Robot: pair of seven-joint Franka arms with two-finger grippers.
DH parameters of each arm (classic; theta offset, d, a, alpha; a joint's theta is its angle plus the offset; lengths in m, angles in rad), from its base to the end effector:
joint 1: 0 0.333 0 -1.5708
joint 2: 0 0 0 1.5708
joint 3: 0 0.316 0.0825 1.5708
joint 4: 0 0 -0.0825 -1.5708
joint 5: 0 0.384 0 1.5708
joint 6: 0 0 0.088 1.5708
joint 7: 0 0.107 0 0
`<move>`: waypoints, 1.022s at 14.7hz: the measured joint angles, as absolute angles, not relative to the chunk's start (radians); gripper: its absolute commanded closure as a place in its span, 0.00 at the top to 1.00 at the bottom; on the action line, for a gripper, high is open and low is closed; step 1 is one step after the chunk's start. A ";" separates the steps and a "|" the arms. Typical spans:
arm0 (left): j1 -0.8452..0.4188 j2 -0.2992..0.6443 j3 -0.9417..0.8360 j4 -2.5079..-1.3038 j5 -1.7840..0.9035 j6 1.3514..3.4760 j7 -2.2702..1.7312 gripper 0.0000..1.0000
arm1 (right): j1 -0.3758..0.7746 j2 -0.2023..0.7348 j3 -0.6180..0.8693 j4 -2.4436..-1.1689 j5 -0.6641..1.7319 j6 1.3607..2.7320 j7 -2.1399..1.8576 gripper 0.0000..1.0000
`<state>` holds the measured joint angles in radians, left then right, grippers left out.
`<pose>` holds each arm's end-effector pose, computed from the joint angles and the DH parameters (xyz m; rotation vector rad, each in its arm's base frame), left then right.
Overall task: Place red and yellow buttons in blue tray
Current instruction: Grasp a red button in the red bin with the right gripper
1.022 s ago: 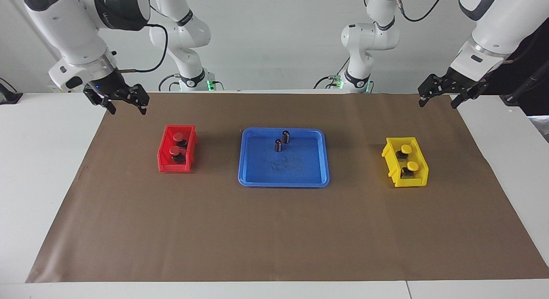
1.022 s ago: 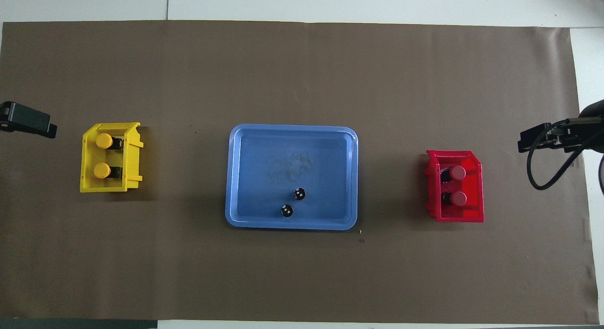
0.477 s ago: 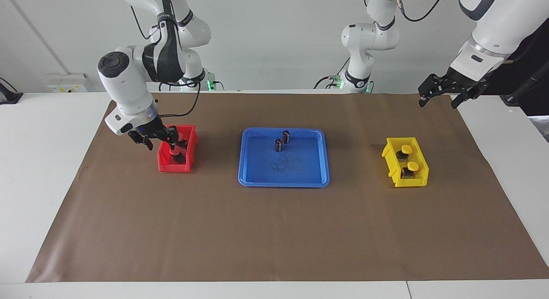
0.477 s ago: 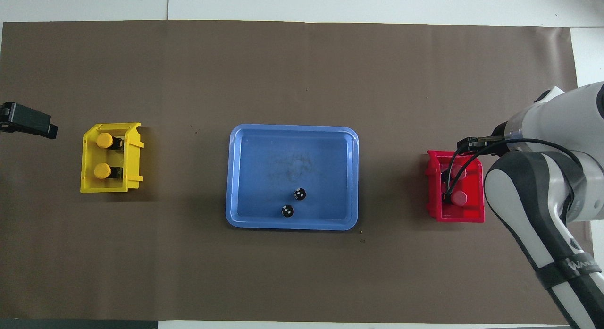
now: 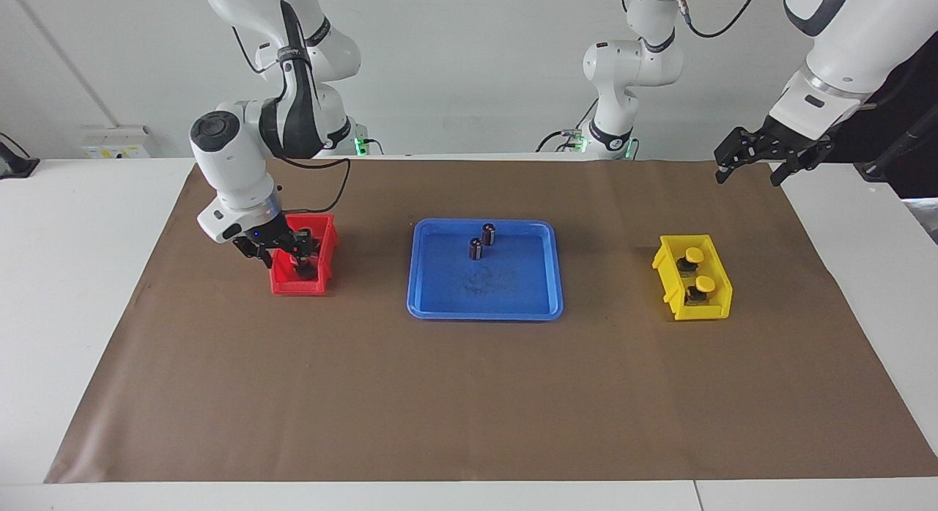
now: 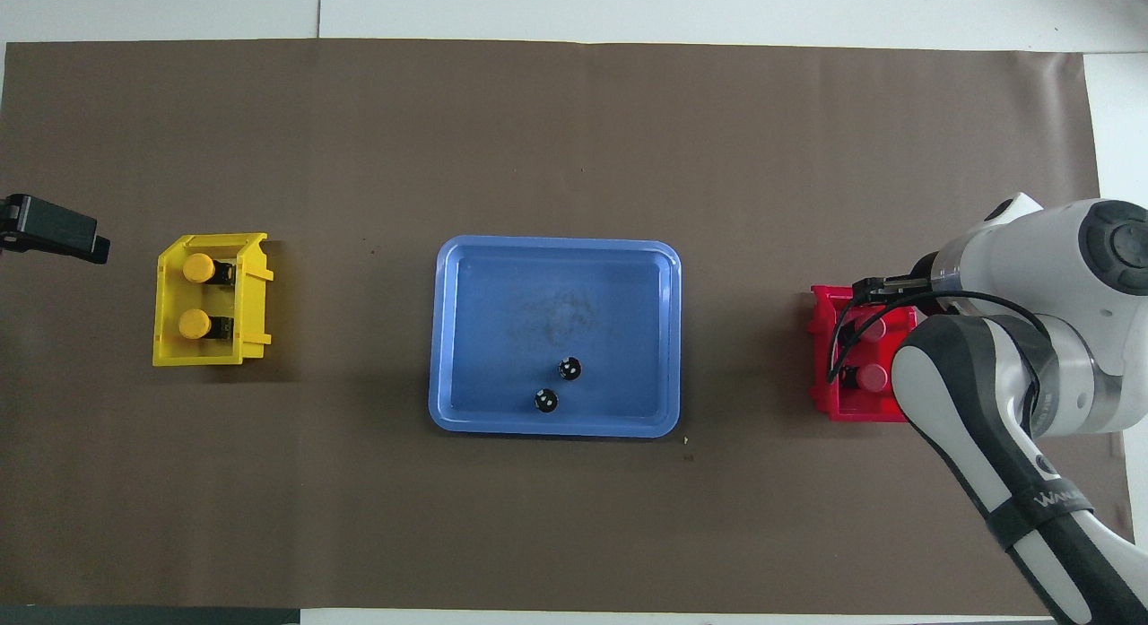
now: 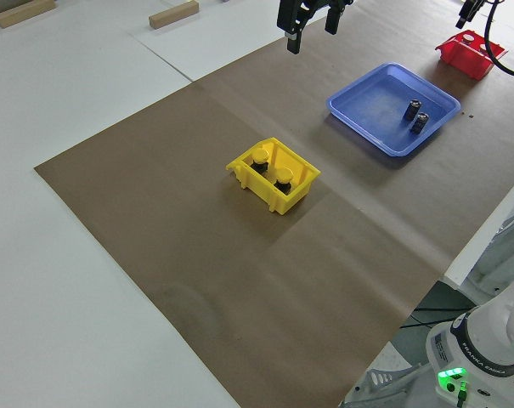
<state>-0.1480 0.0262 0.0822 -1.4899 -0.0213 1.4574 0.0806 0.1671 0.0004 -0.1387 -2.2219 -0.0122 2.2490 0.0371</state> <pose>0.5498 -0.0394 0.6382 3.1122 -0.2310 -0.0913 0.5286 0.0147 0.3771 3.1325 -0.0018 0.0423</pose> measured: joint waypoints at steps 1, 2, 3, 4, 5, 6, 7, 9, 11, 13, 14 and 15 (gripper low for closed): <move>-0.148 0.026 0.082 -1.490 -0.021 1.457 0.081 1.00 | 0.173 0.000 -0.138 -2.229 -0.012 2.257 0.037 0.65; -0.148 0.026 0.082 -1.490 -0.021 1.457 0.081 1.00 | 0.180 0.000 -0.138 -2.235 -0.012 2.261 0.037 0.64; -0.148 0.026 0.082 -1.490 -0.021 1.457 0.081 1.00 | 0.186 0.000 -0.137 -2.238 -0.012 2.262 0.037 0.64; -0.148 0.026 0.082 -1.491 -0.021 1.457 0.081 1.00 | 0.189 0.000 -0.137 -2.243 -0.012 2.263 0.037 0.63; -0.148 0.026 0.082 -1.491 -0.021 1.457 0.081 1.00 | 0.189 0.000 -0.137 -2.250 -0.011 2.265 0.037 0.63; -0.148 0.026 0.082 -1.491 -0.021 1.457 0.081 1.00 | 0.189 0.000 -0.139 -2.257 -0.011 2.270 0.037 0.63; -0.148 0.026 0.082 -1.491 -0.021 1.457 0.081 1.00 | 0.189 0.000 -0.140 -2.263 -0.011 2.275 0.037 0.62; -0.148 0.026 0.082 -1.491 -0.021 1.457 0.081 1.00 | 0.188 -0.001 -0.141 -2.272 -0.011 2.279 0.037 0.62; -0.148 0.026 0.082 -1.491 -0.021 1.457 0.081 1.00 | 0.188 -0.003 -0.141 -2.280 -0.011 2.281 0.037 0.62; -0.148 0.026 0.082 -1.491 -0.021 1.457 0.081 1.00 | 0.188 -0.004 -0.141 -2.286 -0.011 2.281 0.037 0.62; -0.148 0.026 0.082 -1.491 -0.021 1.457 0.081 1.00 | 0.188 -0.005 -0.141 -2.289 -0.011 2.281 0.037 0.62; -0.148 0.026 0.082 -1.491 -0.021 1.457 0.081 1.00 | 0.188 -0.007 -0.141 -2.294 -0.011 2.281 0.037 0.59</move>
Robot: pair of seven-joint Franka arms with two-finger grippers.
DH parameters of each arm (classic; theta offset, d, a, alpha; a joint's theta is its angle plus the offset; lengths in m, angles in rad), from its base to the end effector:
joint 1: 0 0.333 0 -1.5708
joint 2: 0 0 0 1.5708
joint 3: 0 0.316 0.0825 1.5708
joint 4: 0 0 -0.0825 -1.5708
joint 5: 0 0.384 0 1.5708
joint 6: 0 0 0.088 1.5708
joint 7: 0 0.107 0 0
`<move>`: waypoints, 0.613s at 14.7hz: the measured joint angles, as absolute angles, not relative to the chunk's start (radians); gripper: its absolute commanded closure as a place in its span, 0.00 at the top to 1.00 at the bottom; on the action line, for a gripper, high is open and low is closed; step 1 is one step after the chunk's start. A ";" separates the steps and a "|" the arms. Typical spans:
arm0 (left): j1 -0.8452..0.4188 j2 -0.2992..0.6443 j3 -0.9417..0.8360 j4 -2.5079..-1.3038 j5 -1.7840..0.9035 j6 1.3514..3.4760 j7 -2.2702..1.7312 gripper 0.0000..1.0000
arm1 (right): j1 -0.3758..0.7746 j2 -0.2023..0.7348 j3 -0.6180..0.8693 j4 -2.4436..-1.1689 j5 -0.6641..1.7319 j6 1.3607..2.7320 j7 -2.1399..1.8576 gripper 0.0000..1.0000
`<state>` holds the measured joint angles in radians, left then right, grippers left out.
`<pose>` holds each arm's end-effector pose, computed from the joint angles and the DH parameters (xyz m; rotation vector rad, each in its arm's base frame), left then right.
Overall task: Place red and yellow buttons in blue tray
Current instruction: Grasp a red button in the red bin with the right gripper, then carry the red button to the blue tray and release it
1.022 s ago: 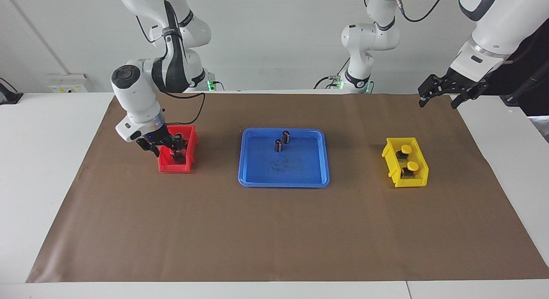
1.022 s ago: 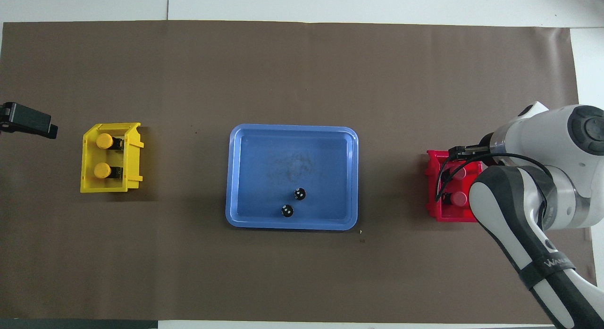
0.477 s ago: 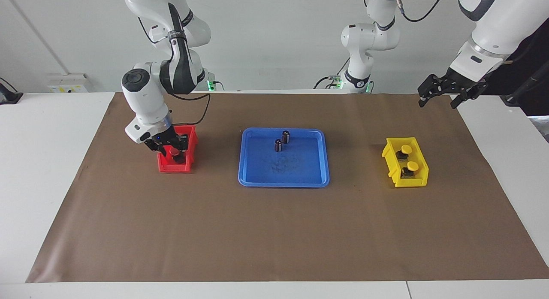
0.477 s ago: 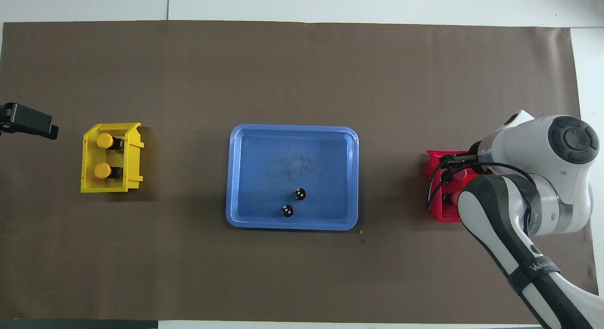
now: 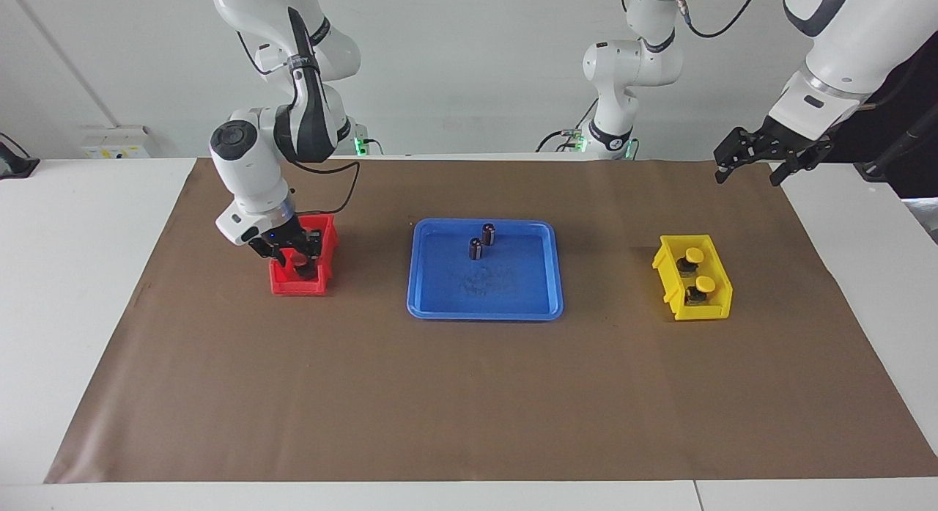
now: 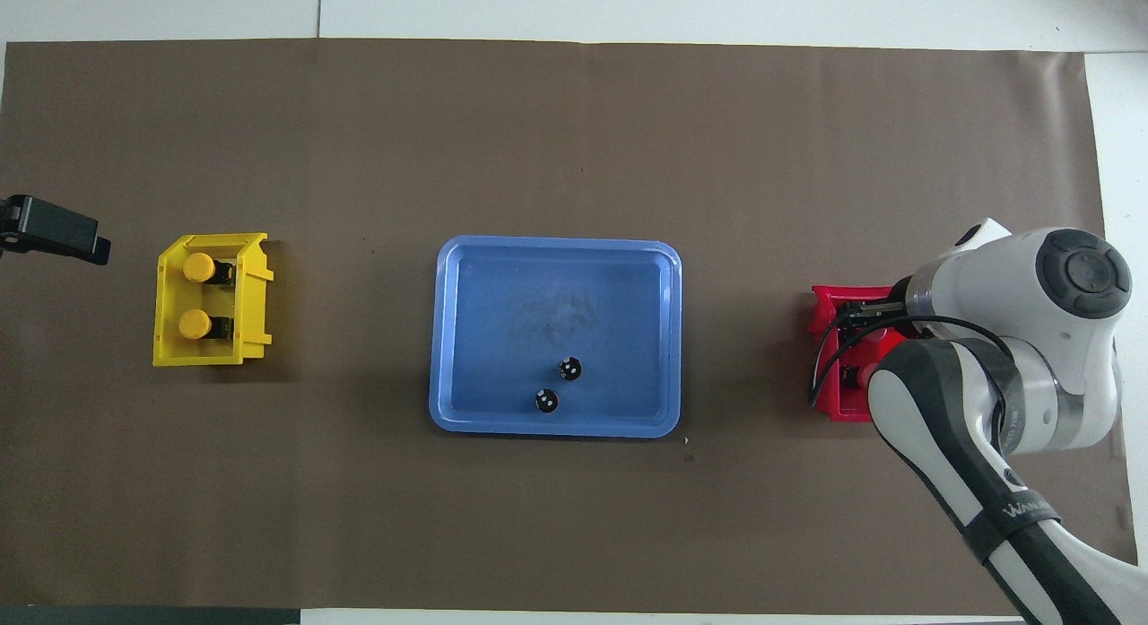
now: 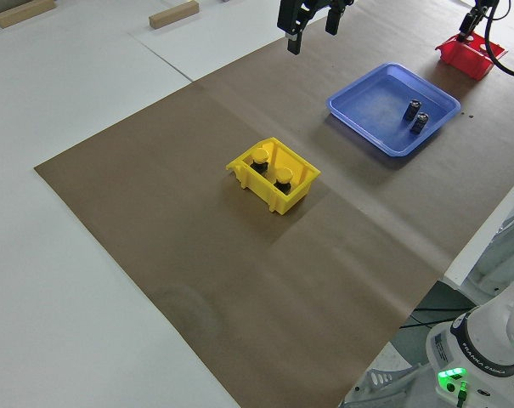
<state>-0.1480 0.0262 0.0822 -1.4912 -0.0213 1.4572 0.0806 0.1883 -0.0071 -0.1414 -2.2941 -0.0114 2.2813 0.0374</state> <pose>0.5498 -0.0394 0.6376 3.1121 -0.2309 -0.0936 0.5109 0.0237 0.3522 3.1336 0.0266 -0.0085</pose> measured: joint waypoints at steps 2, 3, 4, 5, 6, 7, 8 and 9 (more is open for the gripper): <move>-0.148 0.026 0.082 -1.491 -0.021 1.457 0.081 1.00 | 0.188 -0.011 -0.141 -2.303 -0.011 2.282 0.036 0.54; -0.148 0.026 0.082 -1.491 -0.021 1.457 0.081 1.00 | 0.188 -0.013 -0.141 -2.306 -0.011 2.282 0.035 0.52; -0.148 0.026 0.082 -1.491 -0.021 1.457 0.081 1.00 | 0.188 -0.015 -0.141 -2.310 -0.011 2.282 0.035 0.48; -0.148 0.026 0.082 -1.491 -0.021 1.457 0.081 1.00 | 0.187 -0.018 -0.141 -2.315 -0.011 2.282 0.035 0.40; -0.148 0.026 0.082 -1.491 -0.021 1.457 0.081 1.00 | 0.186 -0.020 -0.141 -2.321 -0.011 2.282 0.033 0.32; -0.148 0.026 0.082 -1.491 -0.021 1.457 0.081 1.00 | 0.185 -0.021 -0.142 -2.325 -0.011 2.282 0.030 0.25; -0.148 0.026 0.082 -1.491 -0.021 1.457 0.081 1.00 | 0.184 -0.022 -0.142 -2.326 -0.011 2.282 0.028 0.23; -0.148 0.026 0.082 -1.491 -0.021 1.457 0.081 1.00 | 0.184 -0.022 -0.142 -2.325 -0.011 2.282 0.028 0.23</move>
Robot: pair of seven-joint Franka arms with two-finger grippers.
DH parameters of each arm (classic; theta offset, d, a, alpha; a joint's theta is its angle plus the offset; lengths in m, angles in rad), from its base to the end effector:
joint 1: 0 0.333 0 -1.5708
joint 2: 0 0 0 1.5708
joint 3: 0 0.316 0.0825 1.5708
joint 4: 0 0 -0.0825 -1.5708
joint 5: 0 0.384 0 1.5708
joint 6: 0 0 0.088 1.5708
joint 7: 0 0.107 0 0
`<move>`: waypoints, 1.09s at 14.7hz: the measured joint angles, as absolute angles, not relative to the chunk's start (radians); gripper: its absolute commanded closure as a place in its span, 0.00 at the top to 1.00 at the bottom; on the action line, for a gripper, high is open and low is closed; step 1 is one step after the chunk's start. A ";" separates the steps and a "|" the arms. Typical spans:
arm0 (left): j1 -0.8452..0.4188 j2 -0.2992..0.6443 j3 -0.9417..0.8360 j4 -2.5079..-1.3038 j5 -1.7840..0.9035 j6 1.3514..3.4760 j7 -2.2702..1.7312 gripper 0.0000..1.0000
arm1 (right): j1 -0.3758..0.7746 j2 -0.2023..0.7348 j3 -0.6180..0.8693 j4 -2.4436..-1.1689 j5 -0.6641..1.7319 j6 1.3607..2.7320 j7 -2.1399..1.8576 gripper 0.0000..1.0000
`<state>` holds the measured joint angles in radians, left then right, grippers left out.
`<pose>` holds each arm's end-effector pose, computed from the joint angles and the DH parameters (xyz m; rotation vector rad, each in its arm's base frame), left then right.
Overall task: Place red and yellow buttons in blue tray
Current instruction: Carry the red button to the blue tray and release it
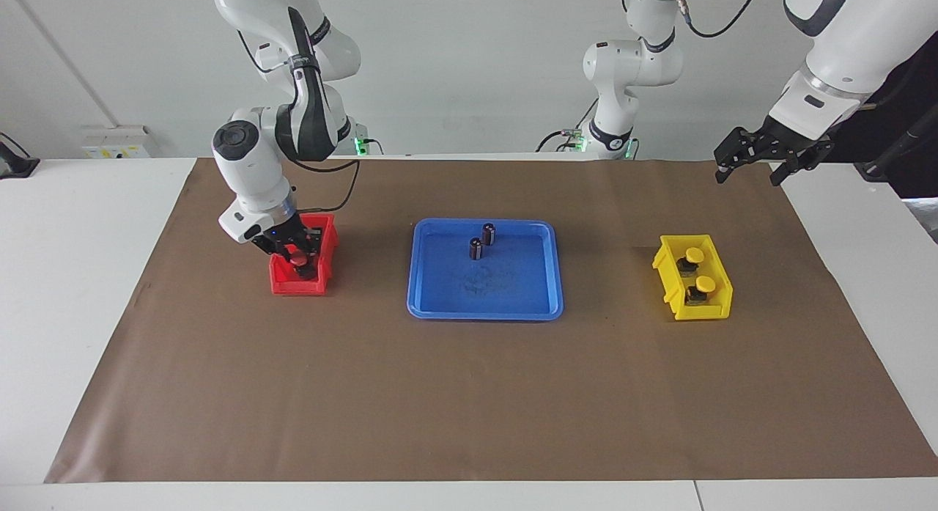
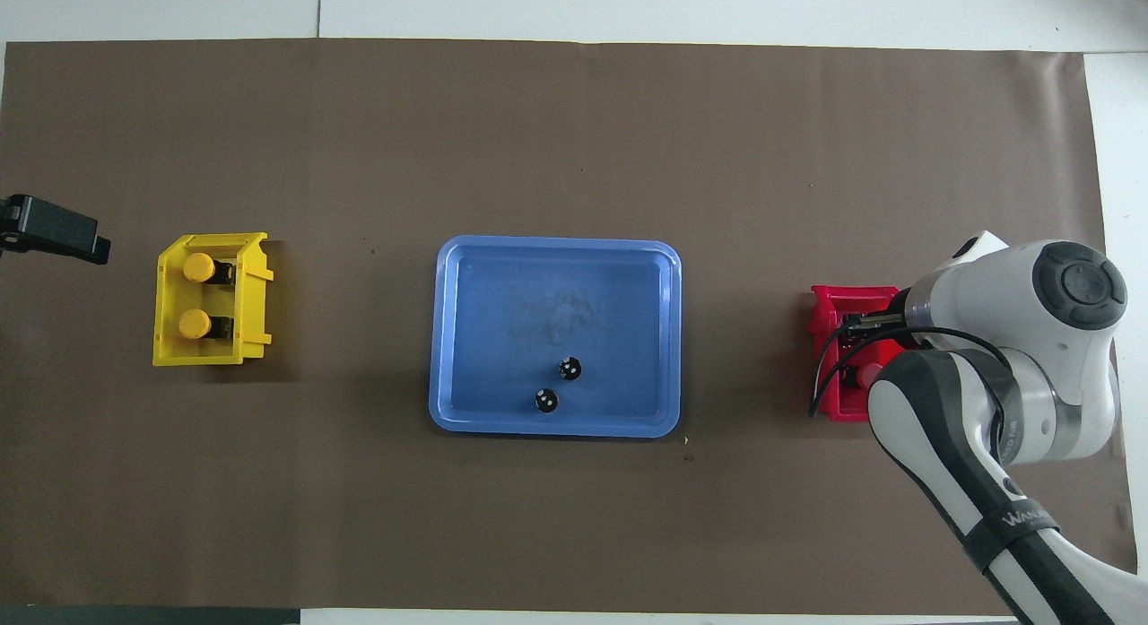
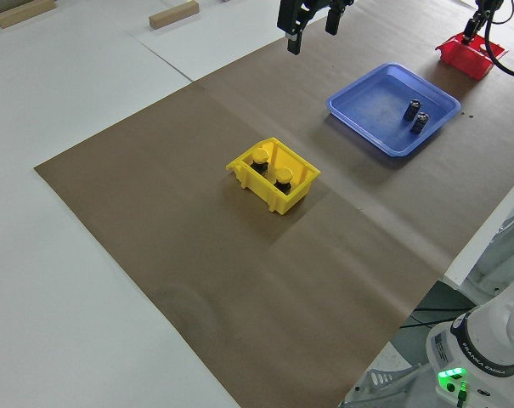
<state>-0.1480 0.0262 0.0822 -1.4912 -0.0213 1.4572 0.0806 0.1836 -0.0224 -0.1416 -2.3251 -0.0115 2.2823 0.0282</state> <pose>0.5498 -0.0394 0.6376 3.1121 -0.2309 -0.0936 0.5016 0.0208 0.3466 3.1351 0.0337 -0.0320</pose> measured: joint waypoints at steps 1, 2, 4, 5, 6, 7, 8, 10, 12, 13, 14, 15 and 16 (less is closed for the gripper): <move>-0.148 0.026 0.082 -1.491 -0.021 1.457 0.081 1.00 | 0.183 -0.023 -0.142 -2.317 -0.011 2.274 0.028 0.23; -0.148 0.026 0.082 -1.491 -0.021 1.457 0.081 1.00 | 0.183 -0.023 -0.142 -2.296 -0.011 2.243 0.028 0.23; -0.148 0.026 0.082 -1.491 -0.021 1.457 0.081 1.00 | 0.183 -0.018 -0.141 -2.209 -0.011 2.130 0.028 0.23; -0.148 0.026 0.082 -1.491 -0.021 1.457 0.081 1.00 | 0.185 -0.011 -0.141 -2.149 -0.011 2.068 0.028 0.23; -0.148 0.026 0.082 -1.491 -0.021 1.457 0.081 1.00 | 0.191 0.000 -0.140 -2.086 -0.011 2.013 0.027 0.23; -0.148 0.026 0.082 -1.491 -0.021 1.457 0.081 1.00 | 0.205 0.017 -0.139 -2.020 -0.011 1.968 0.027 0.23; -0.148 0.026 0.082 -1.491 -0.021 1.457 0.081 1.00 | 0.229 0.038 -0.138 -1.957 -0.009 1.933 0.037 0.23; -0.148 0.025 0.082 -1.491 -0.021 1.457 0.081 1.00 | 0.290 0.079 -0.134 -1.851 0.002 1.899 0.116 0.22; -0.148 0.024 0.082 -1.491 -0.021 1.456 0.081 1.00 | 0.368 0.123 -0.130 -1.772 0.032 1.899 0.244 0.22; -0.148 0.024 0.082 -1.491 -0.021 1.456 0.081 1.00 | 0.414 0.149 -0.128 -1.739 0.038 1.905 0.320 0.22; -0.148 0.024 0.082 -1.492 -0.021 1.456 0.081 1.00 | 0.461 0.182 -0.126 -1.705 0.038 1.905 0.394 0.22; -0.148 0.024 0.082 -1.492 -0.021 1.456 0.081 1.00 | 0.509 0.229 -0.125 -1.658 0.038 1.905 0.471 0.22; -0.148 0.023 0.082 -1.492 -0.021 1.456 0.081 1.00 | 0.557 0.290 -0.124 -1.598 0.038 1.905 0.545 0.22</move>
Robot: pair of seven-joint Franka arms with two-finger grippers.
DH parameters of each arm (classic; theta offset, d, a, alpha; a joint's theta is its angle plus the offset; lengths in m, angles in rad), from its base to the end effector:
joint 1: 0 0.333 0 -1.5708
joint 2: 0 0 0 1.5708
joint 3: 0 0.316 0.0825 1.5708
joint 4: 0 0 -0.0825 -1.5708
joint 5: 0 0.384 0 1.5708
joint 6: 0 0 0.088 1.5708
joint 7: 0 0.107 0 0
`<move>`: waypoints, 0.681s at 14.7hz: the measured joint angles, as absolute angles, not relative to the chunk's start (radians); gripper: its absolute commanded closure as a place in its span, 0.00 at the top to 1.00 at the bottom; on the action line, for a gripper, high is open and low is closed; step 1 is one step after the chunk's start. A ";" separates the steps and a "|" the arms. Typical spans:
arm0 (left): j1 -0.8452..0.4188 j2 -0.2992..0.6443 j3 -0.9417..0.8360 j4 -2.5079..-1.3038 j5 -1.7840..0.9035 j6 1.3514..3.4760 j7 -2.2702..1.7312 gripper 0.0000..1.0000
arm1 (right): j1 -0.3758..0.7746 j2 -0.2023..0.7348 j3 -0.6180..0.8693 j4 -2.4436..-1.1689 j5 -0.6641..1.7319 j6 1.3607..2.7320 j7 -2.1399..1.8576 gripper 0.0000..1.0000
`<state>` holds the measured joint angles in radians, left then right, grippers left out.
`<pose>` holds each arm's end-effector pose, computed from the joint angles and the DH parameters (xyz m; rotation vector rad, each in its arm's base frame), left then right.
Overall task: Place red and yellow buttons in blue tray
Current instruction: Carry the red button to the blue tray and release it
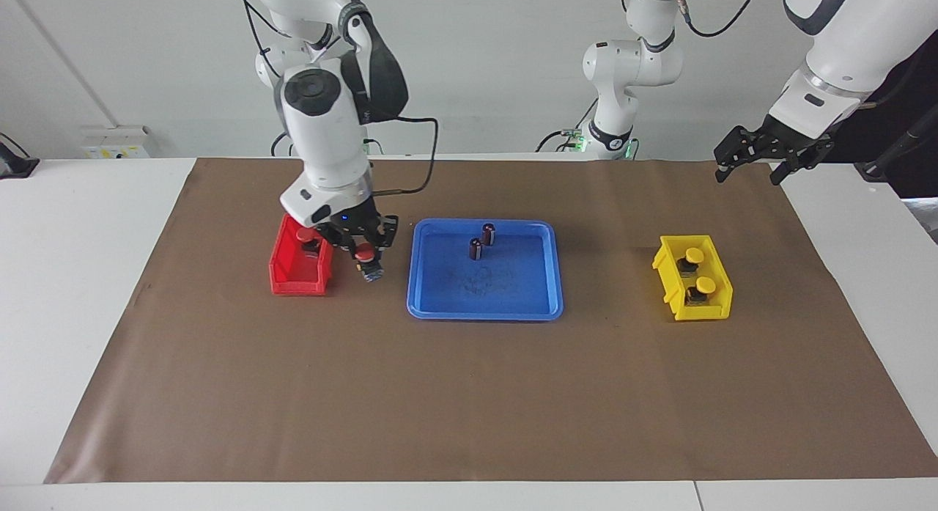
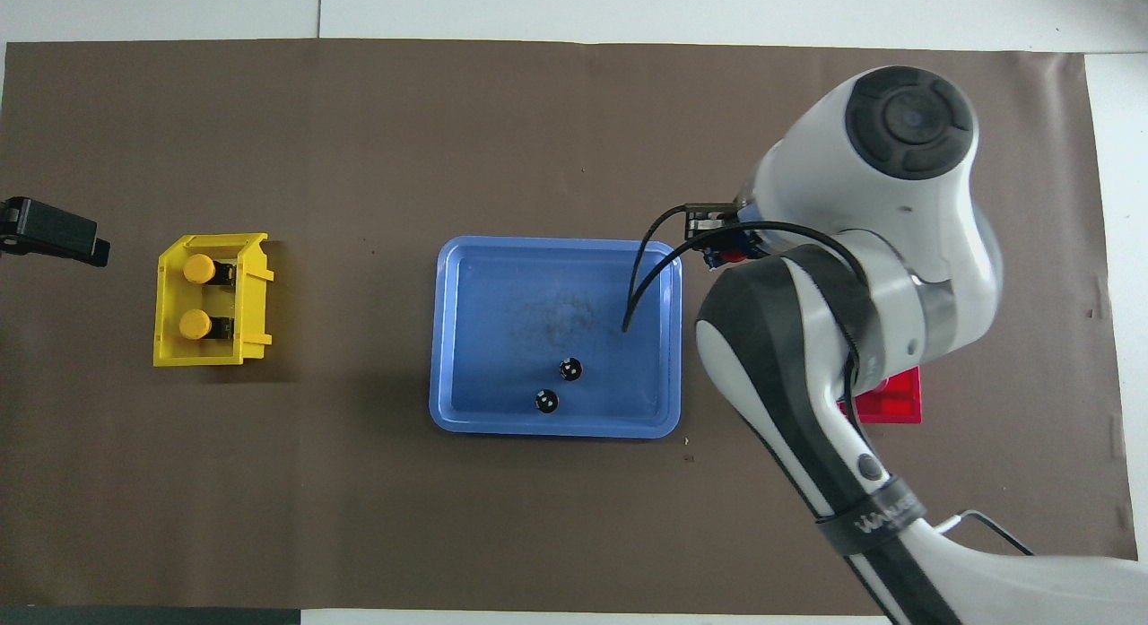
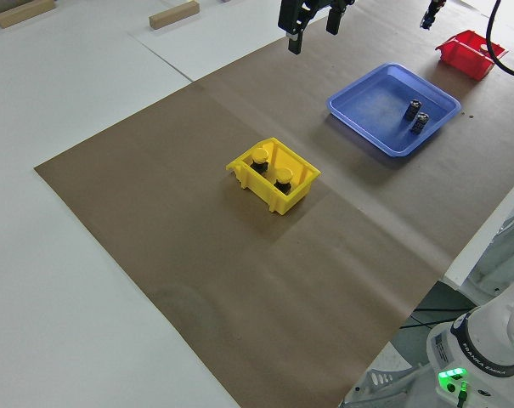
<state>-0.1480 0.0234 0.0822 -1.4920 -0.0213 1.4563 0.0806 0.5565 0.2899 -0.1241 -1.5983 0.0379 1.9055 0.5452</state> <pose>0.5488 -0.0392 0.6387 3.1119 -0.2310 -0.0919 0.5852 0.2820 0.4665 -3.1262 0.1869 -0.0267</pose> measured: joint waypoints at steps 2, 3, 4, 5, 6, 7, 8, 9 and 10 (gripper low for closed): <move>-0.148 0.023 0.082 -1.493 -0.021 1.456 0.081 1.00 | 0.630 0.413 -0.124 -1.501 0.038 1.917 0.657 0.22; -0.148 0.023 0.082 -1.493 -0.021 1.456 0.081 1.00 | 0.657 0.460 -0.124 -1.478 0.038 1.941 0.687 0.22; -0.148 0.023 0.082 -1.493 -0.021 1.456 0.081 1.00 | 0.675 0.492 -0.125 -1.472 0.038 1.963 0.704 0.22; -0.148 0.023 0.082 -1.494 -0.021 1.456 0.081 1.00 | 0.684 0.511 -0.125 -1.475 0.038 1.984 0.712 0.22; -0.148 0.023 0.082 -1.494 -0.021 1.456 0.081 1.00 | 0.689 0.520 -0.125 -1.484 0.039 2.004 0.713 0.22; -0.148 0.023 0.082 -1.494 -0.021 1.456 0.081 1.00 | 0.695 0.522 -0.125 -1.495 0.040 2.016 0.716 0.22; -0.148 0.023 0.082 -1.494 -0.021 1.456 0.081 1.00 | 0.701 0.522 -0.125 -1.501 0.041 2.020 0.721 0.22; -0.148 0.023 0.082 -1.495 -0.021 1.456 0.081 1.00 | 0.705 0.520 -0.125 -1.504 0.042 2.020 0.725 0.23; -0.148 0.023 0.082 -1.495 -0.021 1.456 0.081 1.00 | 0.709 0.517 -0.124 -1.509 0.043 2.020 0.726 0.23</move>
